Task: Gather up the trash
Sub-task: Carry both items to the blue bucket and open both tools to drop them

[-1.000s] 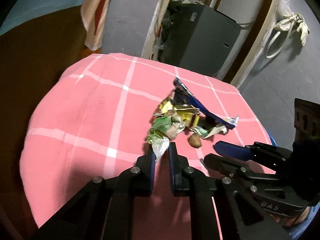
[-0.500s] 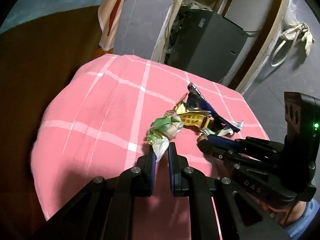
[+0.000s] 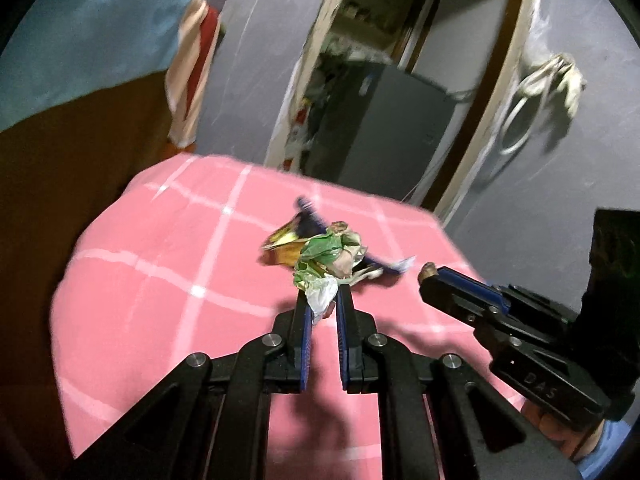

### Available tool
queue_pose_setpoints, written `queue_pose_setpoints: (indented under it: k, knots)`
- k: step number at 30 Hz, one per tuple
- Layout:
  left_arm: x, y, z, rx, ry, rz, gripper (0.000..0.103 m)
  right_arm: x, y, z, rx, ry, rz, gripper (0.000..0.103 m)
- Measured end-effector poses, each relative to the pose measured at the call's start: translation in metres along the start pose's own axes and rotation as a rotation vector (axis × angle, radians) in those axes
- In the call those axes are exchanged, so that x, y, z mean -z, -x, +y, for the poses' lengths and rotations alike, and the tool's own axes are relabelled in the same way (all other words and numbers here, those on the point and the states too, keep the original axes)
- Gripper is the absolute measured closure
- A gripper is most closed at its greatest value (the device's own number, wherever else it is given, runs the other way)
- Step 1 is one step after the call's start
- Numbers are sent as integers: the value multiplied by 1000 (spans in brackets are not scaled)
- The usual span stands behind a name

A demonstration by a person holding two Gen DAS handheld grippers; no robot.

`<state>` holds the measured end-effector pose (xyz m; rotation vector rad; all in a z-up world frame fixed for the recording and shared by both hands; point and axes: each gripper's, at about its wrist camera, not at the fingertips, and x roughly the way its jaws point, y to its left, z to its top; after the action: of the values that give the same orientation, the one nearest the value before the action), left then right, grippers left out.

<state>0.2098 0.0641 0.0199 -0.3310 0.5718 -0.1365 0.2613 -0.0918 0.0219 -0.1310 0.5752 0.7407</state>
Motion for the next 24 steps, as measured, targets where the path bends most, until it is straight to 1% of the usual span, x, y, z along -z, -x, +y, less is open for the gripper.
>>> queue_pose_setpoints:
  k: [2, 7, 10, 14, 19, 24]
  knots:
    - [0, 6, -13, 22, -15, -42, 94, 2, 19, -2, 18, -11, -59, 90]
    - [-4, 25, -51, 77, -85, -166, 94, 7, 74, -5, 106, 13, -218, 90]
    - [-8, 34, -73, 106, -117, -228, 94, 7, 103, -8, 161, 26, -285, 90]
    - [-9, 42, -108, 144, -172, -310, 94, 6, 132, -11, 236, 52, -353, 90]
    - [-6, 46, -147, 196, -230, -369, 94, 10, 165, -18, 341, 91, -423, 90]
    - [0, 34, -173, 263, -238, -369, 94, 19, 191, -33, 428, 102, -447, 90]
